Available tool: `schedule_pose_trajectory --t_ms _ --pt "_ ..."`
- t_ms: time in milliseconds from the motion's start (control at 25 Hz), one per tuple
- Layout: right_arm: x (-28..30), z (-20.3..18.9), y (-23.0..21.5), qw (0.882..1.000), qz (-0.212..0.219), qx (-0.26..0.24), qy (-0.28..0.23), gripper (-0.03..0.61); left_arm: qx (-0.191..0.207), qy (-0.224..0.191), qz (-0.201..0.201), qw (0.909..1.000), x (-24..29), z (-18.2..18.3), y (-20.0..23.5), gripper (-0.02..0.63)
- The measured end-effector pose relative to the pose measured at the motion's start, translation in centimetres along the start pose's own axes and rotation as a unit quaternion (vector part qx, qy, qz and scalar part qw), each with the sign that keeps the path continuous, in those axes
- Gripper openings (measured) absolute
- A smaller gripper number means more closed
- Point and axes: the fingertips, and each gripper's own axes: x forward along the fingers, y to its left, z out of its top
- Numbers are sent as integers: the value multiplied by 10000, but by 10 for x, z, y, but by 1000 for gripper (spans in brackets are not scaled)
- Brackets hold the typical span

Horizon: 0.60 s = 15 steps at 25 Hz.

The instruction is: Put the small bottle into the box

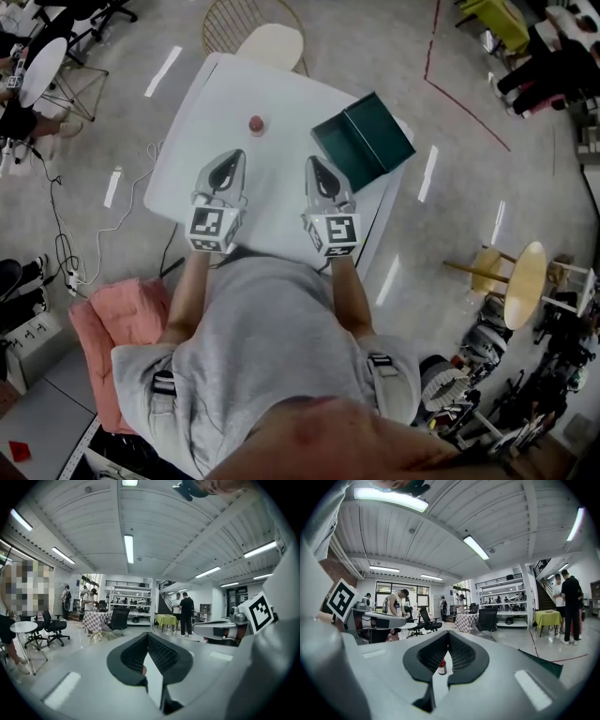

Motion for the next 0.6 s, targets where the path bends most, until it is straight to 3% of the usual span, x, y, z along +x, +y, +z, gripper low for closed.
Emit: schedule_pose_trajectory --t_ms 600 --pt "75 -42 -15 9948 -695 284 694 3 -234 673 -932 9931 88 -52 46 11"
